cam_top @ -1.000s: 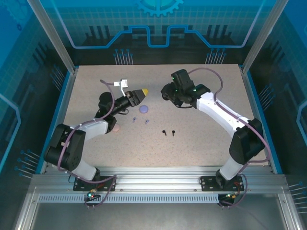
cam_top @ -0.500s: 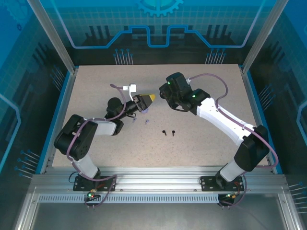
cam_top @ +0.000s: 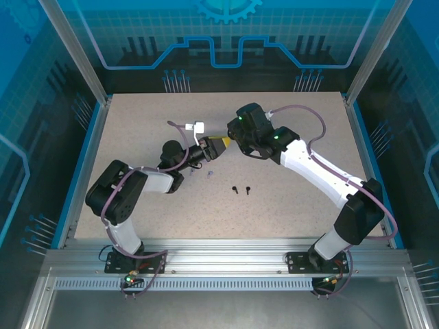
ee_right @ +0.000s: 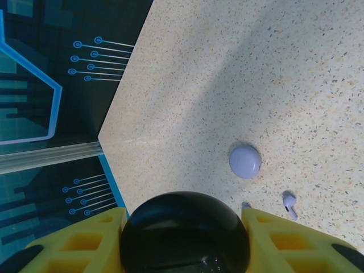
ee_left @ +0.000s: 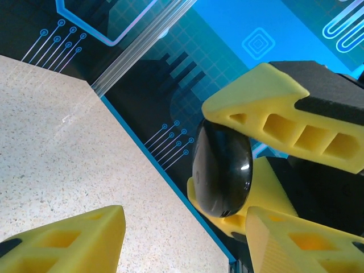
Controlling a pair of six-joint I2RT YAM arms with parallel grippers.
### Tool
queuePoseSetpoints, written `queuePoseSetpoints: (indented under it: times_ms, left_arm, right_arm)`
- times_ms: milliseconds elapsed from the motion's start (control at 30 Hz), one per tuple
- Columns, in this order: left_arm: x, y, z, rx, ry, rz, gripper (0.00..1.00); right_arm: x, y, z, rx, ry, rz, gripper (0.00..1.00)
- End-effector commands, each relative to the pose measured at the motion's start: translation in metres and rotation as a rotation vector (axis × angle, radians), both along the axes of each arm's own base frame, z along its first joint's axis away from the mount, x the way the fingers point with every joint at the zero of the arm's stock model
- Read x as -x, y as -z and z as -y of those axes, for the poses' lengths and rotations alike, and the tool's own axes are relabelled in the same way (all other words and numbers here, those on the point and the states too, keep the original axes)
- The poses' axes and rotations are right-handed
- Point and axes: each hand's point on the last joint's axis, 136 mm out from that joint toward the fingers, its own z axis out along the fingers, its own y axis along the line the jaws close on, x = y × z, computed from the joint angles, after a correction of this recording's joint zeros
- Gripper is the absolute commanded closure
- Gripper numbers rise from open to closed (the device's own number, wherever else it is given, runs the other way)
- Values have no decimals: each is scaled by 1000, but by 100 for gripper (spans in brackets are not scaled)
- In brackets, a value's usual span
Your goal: Insert wireless bluetooth earbuds into charging case
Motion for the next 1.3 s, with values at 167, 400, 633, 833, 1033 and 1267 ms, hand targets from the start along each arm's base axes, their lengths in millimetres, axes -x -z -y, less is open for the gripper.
queuePoseSetpoints:
  times_ms: [167,400,633,833,1033,1267]
  left_arm:
    - [-8,-25,5,53,-14,81,43]
    - [-11,-25,8,60,-6,78,56]
    - [-10,-24,11,58,1,77,60]
    - [-8,-21,14,54,5,72,67]
    - [-10,-23,15,58,-1,76,83]
    - [-9,-27,16,70,10,72,100]
  right_arm:
    - [-6,-3,-15,-25,-1,20,63]
    - [-5,1,-16,-27,-1,15,63]
    - [-6,1,-14,-28,10,20,63]
    - [-7,-1,-15,-33,6,24,63]
    - [-4,-1,-14,-40,5,27,63]
    - [-7,-20,-5,-12,-15,98,28]
